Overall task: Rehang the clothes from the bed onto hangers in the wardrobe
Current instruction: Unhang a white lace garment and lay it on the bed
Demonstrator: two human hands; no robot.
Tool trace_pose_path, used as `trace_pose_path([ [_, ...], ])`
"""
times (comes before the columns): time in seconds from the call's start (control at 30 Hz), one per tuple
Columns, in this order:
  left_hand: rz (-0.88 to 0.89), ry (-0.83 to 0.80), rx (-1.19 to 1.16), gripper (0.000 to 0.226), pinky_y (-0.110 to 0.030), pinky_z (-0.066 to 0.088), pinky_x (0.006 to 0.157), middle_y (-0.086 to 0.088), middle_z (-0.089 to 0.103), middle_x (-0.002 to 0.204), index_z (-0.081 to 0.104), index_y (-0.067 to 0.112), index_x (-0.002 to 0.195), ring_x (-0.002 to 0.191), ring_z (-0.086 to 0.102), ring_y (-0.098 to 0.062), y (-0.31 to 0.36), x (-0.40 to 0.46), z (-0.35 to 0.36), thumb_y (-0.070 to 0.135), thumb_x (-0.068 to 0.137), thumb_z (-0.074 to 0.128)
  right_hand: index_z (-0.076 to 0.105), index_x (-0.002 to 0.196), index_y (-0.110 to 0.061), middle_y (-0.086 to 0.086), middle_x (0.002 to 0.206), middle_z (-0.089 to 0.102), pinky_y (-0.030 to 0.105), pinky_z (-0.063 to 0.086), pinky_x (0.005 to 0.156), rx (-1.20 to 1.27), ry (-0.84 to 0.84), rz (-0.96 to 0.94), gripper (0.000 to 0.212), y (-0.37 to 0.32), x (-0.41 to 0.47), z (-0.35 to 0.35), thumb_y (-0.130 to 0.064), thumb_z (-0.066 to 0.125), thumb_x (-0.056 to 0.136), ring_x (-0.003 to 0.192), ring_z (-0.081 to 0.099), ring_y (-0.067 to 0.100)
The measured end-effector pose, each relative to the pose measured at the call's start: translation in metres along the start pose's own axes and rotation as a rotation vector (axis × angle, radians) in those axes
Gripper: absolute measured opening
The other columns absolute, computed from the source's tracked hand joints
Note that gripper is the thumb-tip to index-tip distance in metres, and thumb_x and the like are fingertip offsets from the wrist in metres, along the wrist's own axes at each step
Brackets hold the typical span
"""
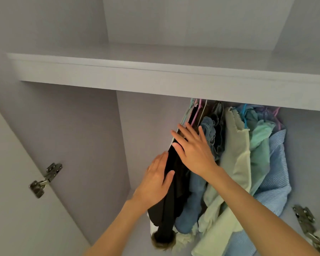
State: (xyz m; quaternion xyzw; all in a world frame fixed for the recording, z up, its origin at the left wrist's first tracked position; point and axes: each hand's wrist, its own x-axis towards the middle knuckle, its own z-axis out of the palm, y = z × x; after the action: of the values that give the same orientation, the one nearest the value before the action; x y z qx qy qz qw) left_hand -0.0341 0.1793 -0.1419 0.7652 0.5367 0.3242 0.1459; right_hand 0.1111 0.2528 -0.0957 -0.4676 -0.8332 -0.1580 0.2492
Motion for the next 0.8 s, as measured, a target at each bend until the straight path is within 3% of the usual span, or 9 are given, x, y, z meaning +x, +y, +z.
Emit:
trace_pose_path([
  [0.07,0.037,-0.004,-0.044,0.053,-0.017,0.009,0.114,0.003,0.019,0.153,0.016,0.016,0.147,0.140,0.013,-0.004,0.003,0.006,0.006,0.029,0.099,0.036,0.064,0.118,-0.017,0.010,0.131,0.056,0.057,0.028,0.104,0.005,-0.049,-0.030,0.047,0.012,0.006,0.011,-0.040,0.031,0.093,0.126,0.047,0.032],
  [0.17,0.054,0.079,-0.073,0.042,-0.007,0.015,0.107,0.010,0.036,0.140,0.040,0.021,0.139,0.130,0.024,0.006,0.001,0.011,0.009,0.033,0.099,0.034,0.071,0.101,-0.016,0.008,0.121,0.063,0.047,0.028,0.108,0.027,-0.029,-0.068,0.040,0.029,0.001,0.018,-0.035,0.037,0.091,0.121,0.053,0.029],
  [0.27,0.011,0.178,-0.041,0.038,-0.021,0.030,0.106,0.003,0.050,0.131,0.055,0.017,0.127,0.126,0.040,-0.006,-0.011,0.028,0.009,0.029,0.096,0.036,0.071,0.095,-0.014,0.006,0.121,0.063,0.037,0.022,0.113,0.086,0.021,-0.073,0.034,0.043,-0.008,0.015,-0.026,0.040,0.090,0.123,0.051,0.025],
  [0.4,-0.121,0.120,-0.120,0.035,-0.011,0.028,0.095,-0.005,0.051,0.131,0.049,0.011,0.131,0.122,0.046,-0.016,-0.016,0.069,0.017,0.020,0.098,0.043,0.069,0.099,-0.015,0.005,0.127,0.059,0.038,0.022,0.112,0.110,0.029,-0.072,0.032,0.059,-0.020,0.013,-0.027,0.040,0.091,0.129,0.045,0.023],
  [0.53,-0.240,0.079,-0.335,0.037,-0.013,0.031,0.092,-0.003,0.049,0.132,0.044,0.010,0.135,0.119,0.045,-0.011,0.000,0.113,0.030,0.020,0.099,0.041,0.066,0.108,-0.011,0.005,0.132,0.055,0.037,0.022,0.113,0.129,0.015,-0.073,0.035,0.073,-0.028,0.012,-0.029,0.040,0.092,0.133,0.038,0.018],
  [0.7,-0.299,-0.017,-0.676,0.030,-0.004,0.041,0.077,0.005,0.058,0.107,0.052,0.009,0.126,0.093,0.055,0.000,0.028,0.144,0.038,0.011,0.098,0.041,0.057,0.125,-0.007,0.005,0.132,0.055,0.035,0.022,0.113,0.130,0.023,-0.047,0.043,0.078,-0.030,0.013,-0.028,0.040,0.091,0.132,0.038,0.016],
  [0.8,-0.356,0.026,-0.705,0.020,-0.008,0.044,0.070,0.003,0.060,0.089,0.056,0.010,0.113,0.078,0.055,0.000,0.025,0.147,0.041,0.013,0.098,0.043,0.059,0.122,-0.005,0.007,0.131,0.056,0.035,0.023,0.113,0.142,0.044,-0.034,0.042,0.079,-0.032,0.015,-0.026,0.041,0.090,0.130,0.039,0.016],
])
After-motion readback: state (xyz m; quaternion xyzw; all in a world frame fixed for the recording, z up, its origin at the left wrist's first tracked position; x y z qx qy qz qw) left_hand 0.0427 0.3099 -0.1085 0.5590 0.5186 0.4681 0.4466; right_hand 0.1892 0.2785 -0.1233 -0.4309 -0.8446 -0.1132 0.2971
